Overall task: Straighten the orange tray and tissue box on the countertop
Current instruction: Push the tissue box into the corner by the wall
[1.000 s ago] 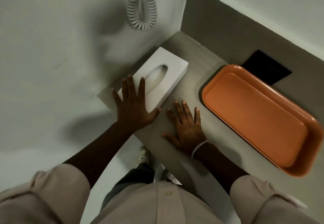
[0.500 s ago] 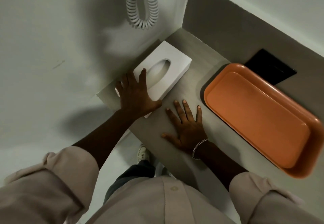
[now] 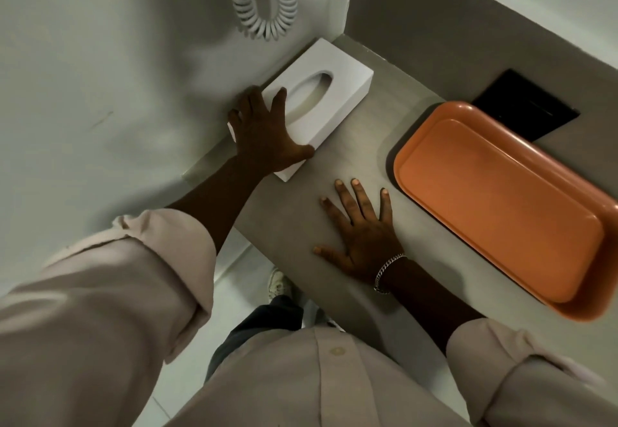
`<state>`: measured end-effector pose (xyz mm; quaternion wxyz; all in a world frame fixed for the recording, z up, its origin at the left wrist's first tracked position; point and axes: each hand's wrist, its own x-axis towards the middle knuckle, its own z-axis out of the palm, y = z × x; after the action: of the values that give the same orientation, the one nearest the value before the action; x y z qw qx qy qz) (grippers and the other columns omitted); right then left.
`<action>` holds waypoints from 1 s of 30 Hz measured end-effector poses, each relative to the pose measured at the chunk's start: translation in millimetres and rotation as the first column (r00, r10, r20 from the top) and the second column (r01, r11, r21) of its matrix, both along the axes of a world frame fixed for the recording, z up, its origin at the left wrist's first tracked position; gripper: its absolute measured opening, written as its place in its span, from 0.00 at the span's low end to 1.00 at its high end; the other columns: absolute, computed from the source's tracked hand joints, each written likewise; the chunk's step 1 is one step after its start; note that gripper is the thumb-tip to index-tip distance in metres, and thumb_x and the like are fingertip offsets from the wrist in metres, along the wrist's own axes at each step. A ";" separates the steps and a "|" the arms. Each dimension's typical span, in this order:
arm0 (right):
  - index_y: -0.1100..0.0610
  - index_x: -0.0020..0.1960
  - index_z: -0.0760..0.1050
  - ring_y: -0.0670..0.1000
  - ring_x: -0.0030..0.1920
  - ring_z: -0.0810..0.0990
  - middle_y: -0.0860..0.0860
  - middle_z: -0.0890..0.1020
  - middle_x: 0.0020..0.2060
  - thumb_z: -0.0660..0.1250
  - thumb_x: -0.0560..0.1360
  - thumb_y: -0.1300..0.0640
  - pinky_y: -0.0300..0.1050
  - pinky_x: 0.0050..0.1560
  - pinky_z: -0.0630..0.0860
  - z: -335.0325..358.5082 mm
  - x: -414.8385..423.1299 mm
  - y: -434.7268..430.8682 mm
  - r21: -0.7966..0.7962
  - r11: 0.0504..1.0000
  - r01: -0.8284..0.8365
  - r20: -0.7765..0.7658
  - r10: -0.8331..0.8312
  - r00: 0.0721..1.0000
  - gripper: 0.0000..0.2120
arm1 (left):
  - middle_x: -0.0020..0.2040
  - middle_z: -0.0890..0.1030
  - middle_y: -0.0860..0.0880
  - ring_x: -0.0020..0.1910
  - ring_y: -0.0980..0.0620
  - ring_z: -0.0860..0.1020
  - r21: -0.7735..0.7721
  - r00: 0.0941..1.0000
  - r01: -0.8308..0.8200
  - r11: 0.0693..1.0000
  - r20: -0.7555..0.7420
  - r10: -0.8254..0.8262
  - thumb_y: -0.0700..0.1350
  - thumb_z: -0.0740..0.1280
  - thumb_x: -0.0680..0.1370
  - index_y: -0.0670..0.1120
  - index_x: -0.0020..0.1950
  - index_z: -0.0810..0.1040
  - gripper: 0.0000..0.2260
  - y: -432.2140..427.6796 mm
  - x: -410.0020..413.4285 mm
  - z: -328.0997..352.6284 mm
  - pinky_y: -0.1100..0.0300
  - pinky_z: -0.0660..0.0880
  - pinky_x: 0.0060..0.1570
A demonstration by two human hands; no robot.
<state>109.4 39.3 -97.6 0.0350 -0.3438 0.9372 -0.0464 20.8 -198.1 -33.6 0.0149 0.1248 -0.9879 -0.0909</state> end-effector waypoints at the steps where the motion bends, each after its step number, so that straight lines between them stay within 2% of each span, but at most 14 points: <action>1: 0.47 0.81 0.56 0.61 0.81 0.54 0.56 0.58 0.81 0.49 0.75 0.25 0.74 0.74 0.49 1.3 0.2 0.2 0.002 1.000 0.000 0.005 0.000 1.000 0.42 | 0.76 0.60 0.35 0.75 0.31 0.59 0.003 1.000 0.011 1.000 0.005 -0.011 0.68 0.70 0.60 0.50 0.76 0.58 0.49 -0.2 -1.4 0.2 0.36 0.59 0.69; 4: 0.47 0.81 0.55 0.60 0.81 0.53 0.56 0.56 0.81 0.47 0.74 0.24 0.74 0.74 0.47 6.5 0.5 -0.5 0.022 1.000 0.001 0.048 -0.002 0.999 0.42 | 0.78 0.56 0.33 0.77 0.31 0.54 0.009 0.998 0.058 0.998 0.040 -0.058 0.69 0.69 0.63 0.49 0.78 0.55 0.50 -3.7 -2.1 1.4 0.34 0.54 0.73; 6: 0.47 0.81 0.55 0.60 0.81 0.50 0.56 0.54 0.82 0.47 0.74 0.25 0.74 0.74 0.45 10.9 -2.3 -2.4 0.036 0.999 0.001 0.098 -0.004 0.995 0.42 | 0.80 0.51 0.34 0.79 0.32 0.49 -0.011 0.990 0.142 0.990 0.013 -0.142 0.70 0.65 0.68 0.47 0.79 0.55 0.47 -6.3 6.0 -0.4 0.34 0.49 0.74; 8: 0.49 0.81 0.55 0.59 0.82 0.47 0.55 0.53 0.82 0.46 0.75 0.26 0.72 0.75 0.43 18.1 -11.4 -6.5 0.011 1.000 0.004 0.139 -0.005 0.990 0.41 | 0.81 0.50 0.36 0.80 0.34 0.47 -0.017 0.969 0.238 0.971 -0.062 -0.239 0.68 0.58 0.74 0.45 0.79 0.55 0.42 -7.8 23.1 -3.9 0.33 0.46 0.75; 11: 0.53 0.81 0.55 0.60 0.81 0.49 0.58 0.55 0.81 0.48 0.77 0.31 0.69 0.77 0.47 34.6 -35.7 -16.1 -0.109 0.994 0.003 0.110 0.009 0.994 0.39 | 0.81 0.54 0.36 0.80 0.34 0.50 -0.053 0.921 0.327 0.944 -0.208 -0.331 0.63 0.53 0.79 0.42 0.79 0.56 0.35 -9.9 56.4 -13.6 0.32 0.50 0.76; 16: 0.52 0.82 0.46 0.60 0.81 0.46 0.58 0.50 0.82 0.56 0.77 0.33 0.62 0.77 0.47 54.9 -85.3 -41.6 -0.148 0.988 -0.051 -0.016 0.049 0.999 0.42 | 0.81 0.52 0.35 0.80 0.35 0.48 -0.121 0.887 0.407 0.905 -0.181 -0.424 0.65 0.50 0.79 0.44 0.80 0.54 0.35 -18.5 83.5 -26.8 0.35 0.52 0.77; 20: 0.51 0.82 0.44 0.60 0.81 0.45 0.57 0.47 0.82 0.61 0.75 0.34 0.66 0.78 0.49 59.6 -114.1 -55.0 -0.053 0.992 -0.111 -0.018 0.110 0.994 0.45 | 0.81 0.51 0.37 0.81 0.36 0.47 -0.162 0.858 0.471 0.867 -0.144 -0.493 0.66 0.52 0.78 0.47 0.80 0.53 0.36 -31.4 78.7 -34.4 0.35 0.51 0.77; 25: 0.49 0.82 0.44 0.59 0.81 0.43 0.56 0.46 0.82 0.64 0.73 0.33 0.65 0.77 0.43 48.4 -122.4 -56.8 -0.005 0.990 -0.140 -0.016 0.140 0.990 0.47 | 0.82 0.52 0.39 0.81 0.37 0.46 -0.203 0.834 0.496 0.844 -0.159 -0.528 0.67 0.55 0.77 0.49 0.81 0.49 0.38 -40.3 69.4 -42.2 0.37 0.50 0.78; 30: 0.49 0.82 0.42 0.58 0.80 0.39 0.56 0.45 0.82 0.63 0.72 0.31 0.66 0.76 0.40 41.8 -131.3 -57.2 0.003 0.990 -0.139 -0.039 0.139 0.990 0.49 | 0.82 0.52 0.39 0.81 0.36 0.47 -0.216 0.819 0.508 0.834 -0.179 -0.545 0.67 0.56 0.77 0.48 0.81 0.49 0.39 -42.4 60.0 -45.1 0.36 0.50 0.78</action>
<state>-21.9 -17.9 -55.8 0.0199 -0.4089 0.9116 -0.0372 80.8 -240.5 -78.7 0.1146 -0.1668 -0.9789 -0.0268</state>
